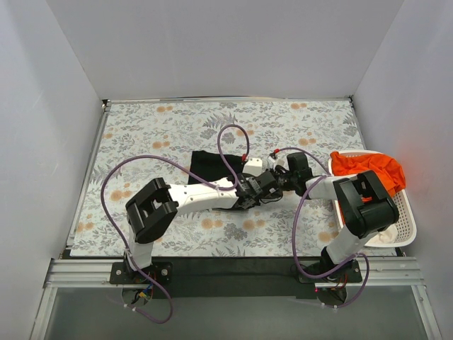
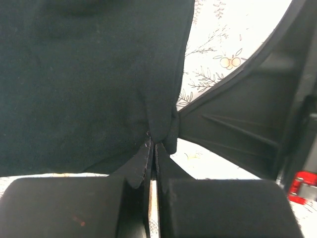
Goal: Fold and stack the t-shirts
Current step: Fold the tshirt
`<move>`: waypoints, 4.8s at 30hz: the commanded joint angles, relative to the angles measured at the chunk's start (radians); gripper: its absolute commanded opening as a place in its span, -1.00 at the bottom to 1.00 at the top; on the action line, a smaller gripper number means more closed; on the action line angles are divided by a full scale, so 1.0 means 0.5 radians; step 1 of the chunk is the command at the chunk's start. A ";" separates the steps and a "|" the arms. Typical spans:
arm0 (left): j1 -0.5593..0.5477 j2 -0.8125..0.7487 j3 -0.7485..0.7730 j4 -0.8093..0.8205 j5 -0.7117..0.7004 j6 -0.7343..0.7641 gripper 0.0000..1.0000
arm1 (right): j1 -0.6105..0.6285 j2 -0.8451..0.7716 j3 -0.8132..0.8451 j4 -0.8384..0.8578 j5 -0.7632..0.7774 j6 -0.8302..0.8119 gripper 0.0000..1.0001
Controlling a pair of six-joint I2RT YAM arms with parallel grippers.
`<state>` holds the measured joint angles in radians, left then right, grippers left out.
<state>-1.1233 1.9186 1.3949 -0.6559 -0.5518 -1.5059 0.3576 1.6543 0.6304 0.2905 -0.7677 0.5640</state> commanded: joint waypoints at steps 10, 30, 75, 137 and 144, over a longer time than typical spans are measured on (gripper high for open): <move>0.031 -0.315 -0.130 0.250 0.195 -0.133 -1.00 | 0.144 0.140 0.037 0.348 -0.072 0.157 -0.97; 0.041 -0.511 -0.194 0.278 0.260 -0.176 -0.57 | 0.058 -0.099 -0.080 0.064 0.210 -0.057 -0.26; 1.056 -1.472 -1.483 0.434 0.423 -0.327 -0.61 | 0.085 -0.250 0.359 -0.452 0.290 -0.447 -0.18; 1.624 -0.754 -0.888 1.100 1.015 0.788 -1.00 | -0.151 0.535 1.331 -0.688 -0.198 -0.932 -0.97; 1.627 -0.500 -0.872 1.244 0.975 0.745 -1.00 | -0.148 0.716 1.479 -0.704 -0.140 -0.926 -0.85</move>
<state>-0.3183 1.6344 0.9558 -0.0471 0.0170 -1.1252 0.2966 1.9804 1.3144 -0.0555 -0.8619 0.1036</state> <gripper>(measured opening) 0.035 0.052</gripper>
